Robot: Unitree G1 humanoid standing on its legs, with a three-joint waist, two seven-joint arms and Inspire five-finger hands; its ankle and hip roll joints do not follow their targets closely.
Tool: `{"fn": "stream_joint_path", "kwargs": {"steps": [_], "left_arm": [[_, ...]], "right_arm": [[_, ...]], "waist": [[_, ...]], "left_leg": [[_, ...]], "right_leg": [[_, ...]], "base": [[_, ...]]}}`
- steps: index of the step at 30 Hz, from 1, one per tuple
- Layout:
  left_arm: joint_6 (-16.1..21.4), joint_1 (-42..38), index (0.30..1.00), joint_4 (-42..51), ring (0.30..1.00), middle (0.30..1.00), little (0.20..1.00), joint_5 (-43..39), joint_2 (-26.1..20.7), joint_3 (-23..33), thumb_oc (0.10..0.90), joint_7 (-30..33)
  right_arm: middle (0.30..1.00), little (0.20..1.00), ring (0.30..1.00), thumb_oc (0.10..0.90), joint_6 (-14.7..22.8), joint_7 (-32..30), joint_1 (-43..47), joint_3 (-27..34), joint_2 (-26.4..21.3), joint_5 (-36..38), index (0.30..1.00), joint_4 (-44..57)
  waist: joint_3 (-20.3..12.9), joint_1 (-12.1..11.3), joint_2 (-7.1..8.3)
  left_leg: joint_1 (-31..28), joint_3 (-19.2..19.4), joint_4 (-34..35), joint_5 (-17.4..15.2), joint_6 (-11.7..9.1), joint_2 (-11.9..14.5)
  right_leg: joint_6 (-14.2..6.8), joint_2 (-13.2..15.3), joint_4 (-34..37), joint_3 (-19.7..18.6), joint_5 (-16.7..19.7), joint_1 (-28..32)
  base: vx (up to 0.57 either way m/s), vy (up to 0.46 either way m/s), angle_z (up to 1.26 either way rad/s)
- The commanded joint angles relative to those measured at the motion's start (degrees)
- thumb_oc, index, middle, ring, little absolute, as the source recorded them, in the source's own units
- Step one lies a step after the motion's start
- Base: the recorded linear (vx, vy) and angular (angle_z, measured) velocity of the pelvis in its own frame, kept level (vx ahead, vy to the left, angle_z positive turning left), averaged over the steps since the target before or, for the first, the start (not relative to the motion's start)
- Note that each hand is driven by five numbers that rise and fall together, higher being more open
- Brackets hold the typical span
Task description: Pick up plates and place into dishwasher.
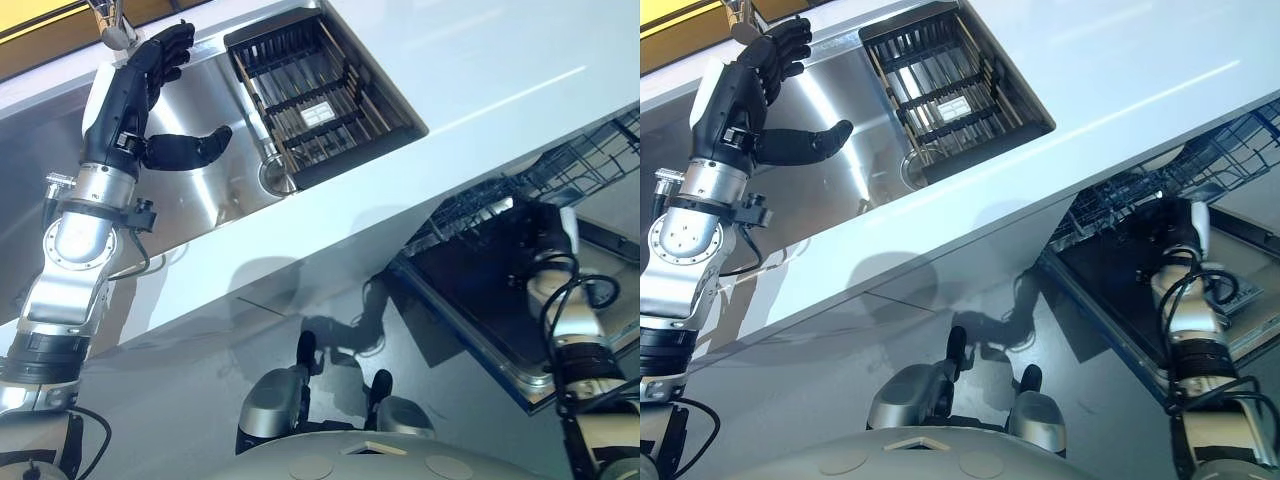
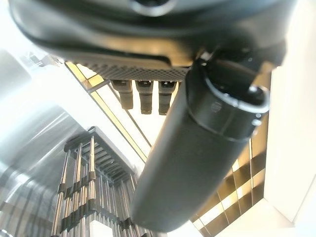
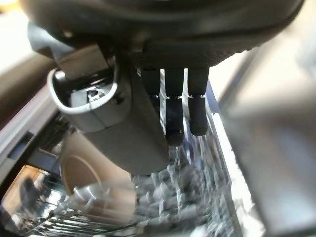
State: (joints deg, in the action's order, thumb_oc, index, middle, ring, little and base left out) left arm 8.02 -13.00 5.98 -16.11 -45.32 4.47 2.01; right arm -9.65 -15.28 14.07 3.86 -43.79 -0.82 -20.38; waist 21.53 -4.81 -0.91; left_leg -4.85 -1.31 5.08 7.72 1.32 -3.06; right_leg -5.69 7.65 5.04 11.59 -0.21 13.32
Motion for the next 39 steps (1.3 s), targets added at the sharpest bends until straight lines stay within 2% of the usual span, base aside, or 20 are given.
{"fn": "stream_joint_path", "kwargs": {"steps": [1,4,9,18,24,27,31,35,39], "left_arm": [[6.8,0.9,0.900,0.5,0.900,0.900,0.900,-1.3,-2.7,2.0,0.800,2.3],[6.5,0.8,0.900,0.6,0.900,0.900,0.900,-1.3,-3.1,2.7,0.800,2.1],[6.0,0.6,0.900,1.1,0.900,0.900,0.900,-0.9,-3.0,3.2,0.800,2.3],[6.8,1.2,0.900,0.7,0.900,0.900,0.900,-0.1,-2.1,3.9,0.800,2.2],[8.0,1.9,0.900,0.0,0.900,0.900,0.900,-0.6,-2.7,5.2,0.800,1.7],[8.0,3.4,0.900,0.6,0.900,0.900,0.900,-0.5,-2.9,6.8,0.800,1.6],[8.7,5.5,0.900,0.7,0.900,0.900,0.900,-0.4,-3.0,9.2,0.800,0.9],[9.3,5.6,0.900,-0.7,0.900,0.900,0.900,-1.1,-3.6,10.2,0.800,0.5],[8.8,4.7,0.900,-1.3,0.900,0.900,0.900,-1.2,-4.4,10.2,0.800,0.4]], "right_arm": [[0.300,0.200,0.300,0.100,3.0,0.3,5.6,-0.3,-11.3,-5.5,0.300,1.8],[0.300,0.200,0.300,0.100,0.2,3.1,5.0,0.0,-12.2,-7.5,0.300,0.9],[0.300,0.200,0.300,0.100,-1.7,5.3,4.2,0.6,-11.9,-7.0,0.300,1.3],[0.300,0.200,0.300,0.100,-2.6,6.6,1.9,2.4,-9.8,-8.7,0.300,1.1],[0.300,0.200,0.300,0.100,-7.5,5.3,-1.9,4.6,-9.8,-13.7,0.300,-3.7],[0.300,0.200,0.300,0.100,-9.0,1.9,-5.6,8.0,-8.5,-8.5,0.300,-7.7],[0.300,0.200,0.300,0.100,-7.0,-4.8,-11.7,14.5,-5.1,-0.7,0.300,-13.9],[0.300,0.200,0.300,0.100,-6.6,-8.5,-15.0,18.0,-2.4,4.4,0.300,-17.5],[0.300,0.200,0.300,0.100,-5.7,-11.3,-18.1,18.7,1.5,9.9,0.300,-24.4]], "waist": [[-16.6,1.4,4.05],[-16.4,1.7,4.24],[-16.2,2.0,4.29],[-16.3,2.5,4.07],[-16.5,3.2,3.91],[-16.4,3.8,3.87],[-15.9,4.8,3.77],[-15.5,5.7,3.51],[-15.2,6.3,3.02]], "left_leg": [[-3.1,2.7,-0.1,-9.0,-0.3,-2.0],[-3.0,2.9,-0.1,-9.0,-0.4,-1.9],[-2.8,3.0,-0.1,-9.0,-0.4,-1.9],[-2.7,3.6,-0.1,-9.1,-0.4,-1.9],[-2.8,4.7,-0.1,-9.7,-0.5,-1.6],[-2.8,5.2,-0.1,-9.9,-0.4,-1.4],[-3.0,5.9,-0.1,-10.0,-0.1,-1.2],[-3.0,6.6,-0.1,-10.0,0.0,-1.0],[-2.6,7.0,-0.1,-9.9,0.3,-0.7]], "right_leg": [[-2.4,0.0,-2.1,-1.8,4.0,-6.6],[-2.6,0.1,-2.3,-1.9,4.1,-6.9],[-2.7,0.2,-2.8,-2.2,4.1,-7.5],[-3.2,0.5,-2.9,-2.5,4.4,-8.1],[-3.6,0.6,-3.5,-2.7,3.6,-8.3],[-3.7,0.5,-4.1,-3.2,3.3,-8.6],[-3.7,0.2,-5.3,-4.0,3.0,-9.1],[-3.8,0.1,-6.5,-4.3,2.5,-9.8],[-3.8,-0.2,-8.1,-4.6,1.8,-10.7]], "base": [[-0.05,0.008,-0.07],[-0.05,0.004,-0.07],[-0.04,0.003,-0.11],[-0.01,0.002,-0.03],[0.01,0.002,-0.05],[-0.01,-0.006,-0.01],[-0.01,-0.041,-0.04],[-0.01,-0.052,-0.08],[-0.02,-0.088,-0.15]]}}
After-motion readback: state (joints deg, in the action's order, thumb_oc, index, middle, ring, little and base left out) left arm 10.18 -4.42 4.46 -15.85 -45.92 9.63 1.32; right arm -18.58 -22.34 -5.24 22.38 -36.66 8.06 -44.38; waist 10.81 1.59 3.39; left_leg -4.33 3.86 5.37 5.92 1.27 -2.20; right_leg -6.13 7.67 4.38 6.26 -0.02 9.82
